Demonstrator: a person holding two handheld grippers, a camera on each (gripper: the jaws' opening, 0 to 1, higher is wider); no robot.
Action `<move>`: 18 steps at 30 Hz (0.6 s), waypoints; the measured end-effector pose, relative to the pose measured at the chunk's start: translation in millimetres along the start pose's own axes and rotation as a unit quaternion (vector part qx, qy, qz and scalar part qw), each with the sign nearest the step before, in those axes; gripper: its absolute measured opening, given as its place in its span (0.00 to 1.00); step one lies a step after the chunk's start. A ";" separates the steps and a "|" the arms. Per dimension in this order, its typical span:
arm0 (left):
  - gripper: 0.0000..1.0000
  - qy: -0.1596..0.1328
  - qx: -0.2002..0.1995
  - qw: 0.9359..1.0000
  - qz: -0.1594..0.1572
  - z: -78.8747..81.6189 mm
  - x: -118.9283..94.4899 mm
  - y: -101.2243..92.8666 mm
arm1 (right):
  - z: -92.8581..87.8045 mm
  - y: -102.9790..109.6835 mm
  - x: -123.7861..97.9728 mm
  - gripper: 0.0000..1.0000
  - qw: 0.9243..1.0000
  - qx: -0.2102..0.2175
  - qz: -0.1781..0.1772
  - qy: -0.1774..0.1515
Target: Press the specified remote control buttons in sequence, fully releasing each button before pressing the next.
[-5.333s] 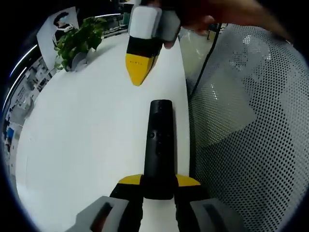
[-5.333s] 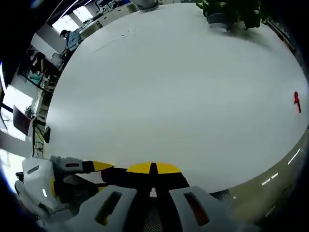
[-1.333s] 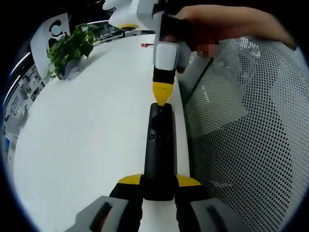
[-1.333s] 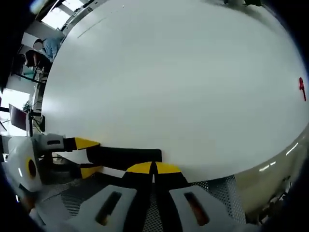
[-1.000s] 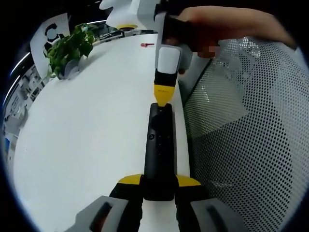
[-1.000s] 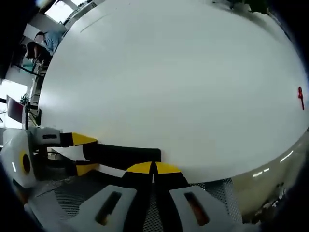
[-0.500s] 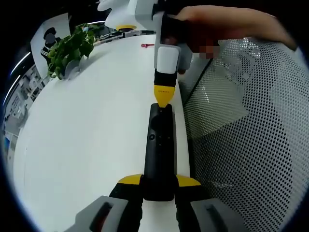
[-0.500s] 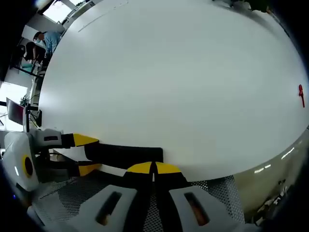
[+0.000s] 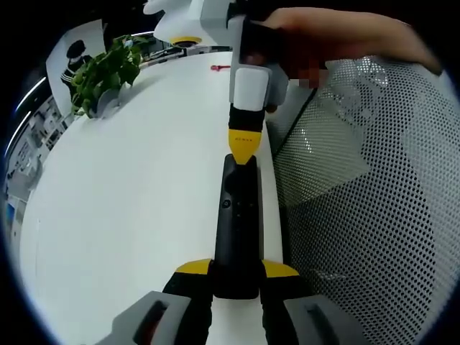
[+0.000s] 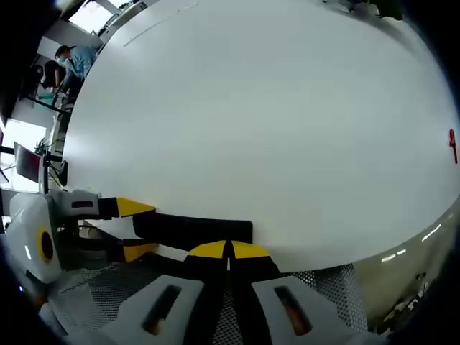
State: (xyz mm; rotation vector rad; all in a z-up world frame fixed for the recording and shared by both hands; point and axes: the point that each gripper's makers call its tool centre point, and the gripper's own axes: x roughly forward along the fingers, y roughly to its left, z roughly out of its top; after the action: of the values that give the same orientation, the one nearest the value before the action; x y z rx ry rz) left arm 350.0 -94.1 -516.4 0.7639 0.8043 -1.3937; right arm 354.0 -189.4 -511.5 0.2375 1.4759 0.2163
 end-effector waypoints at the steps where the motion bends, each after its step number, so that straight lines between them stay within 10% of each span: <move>1: 0.25 0.000 0.000 1.000 0.000 0.0 0.0 0.0 | 0.0 0.4 0.4 0.00 1.000 -0.001 0.000 0.000; 18: 0.25 0.002 0.002 1.000 -0.001 0.2 0.8 0.1 | 0.1 -2.0 1.6 0.00 1.000 0.005 0.001 0.003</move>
State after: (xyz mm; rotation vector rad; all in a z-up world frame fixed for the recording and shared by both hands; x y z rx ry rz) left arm 350.1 -94.7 -516.9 0.7686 0.8062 -1.3968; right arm 354.3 -190.9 -513.6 0.2457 1.4839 0.2123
